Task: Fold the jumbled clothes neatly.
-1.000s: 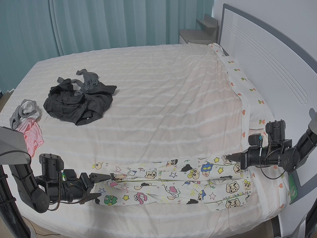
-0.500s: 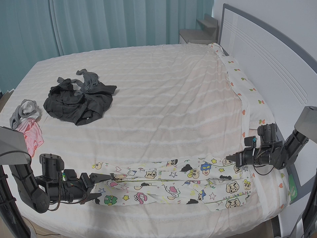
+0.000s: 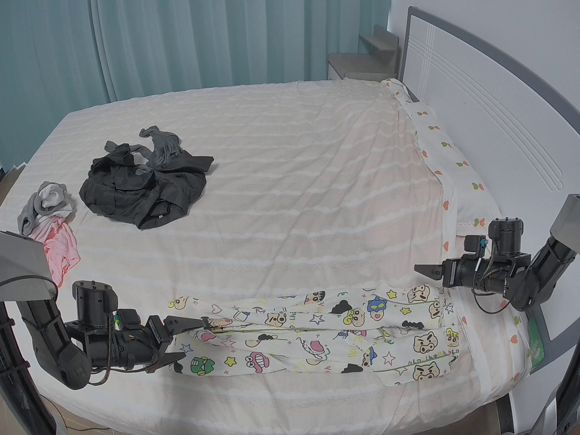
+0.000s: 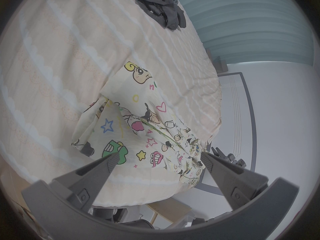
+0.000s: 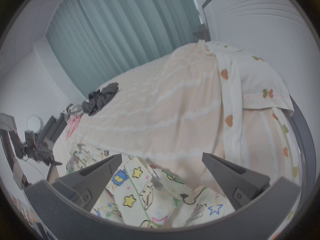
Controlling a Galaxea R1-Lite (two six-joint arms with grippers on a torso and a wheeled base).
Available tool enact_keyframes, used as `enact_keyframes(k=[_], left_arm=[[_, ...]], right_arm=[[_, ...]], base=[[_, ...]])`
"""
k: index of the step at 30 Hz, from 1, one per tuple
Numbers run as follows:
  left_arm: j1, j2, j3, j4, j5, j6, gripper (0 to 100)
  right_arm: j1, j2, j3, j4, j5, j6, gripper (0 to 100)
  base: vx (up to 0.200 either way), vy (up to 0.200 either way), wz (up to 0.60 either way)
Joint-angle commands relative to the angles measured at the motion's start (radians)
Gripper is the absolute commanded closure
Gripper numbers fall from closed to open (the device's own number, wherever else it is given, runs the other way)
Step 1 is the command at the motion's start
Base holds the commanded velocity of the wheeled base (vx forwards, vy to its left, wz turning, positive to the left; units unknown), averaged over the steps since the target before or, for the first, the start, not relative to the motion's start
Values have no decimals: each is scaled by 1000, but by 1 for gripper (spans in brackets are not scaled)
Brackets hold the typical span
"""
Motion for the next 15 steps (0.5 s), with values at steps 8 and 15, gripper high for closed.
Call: enact_keyframes(k=[8, 15], left_arm=[[-17, 44, 17, -54, 39, 40, 0], [-17, 47, 18, -62, 37, 38, 0]], right_arm=[[137, 33, 107, -42, -2, 75, 0], [51, 182, 103, -180, -54, 77, 0]], base=[[0, 0, 0], [0, 0, 0]])
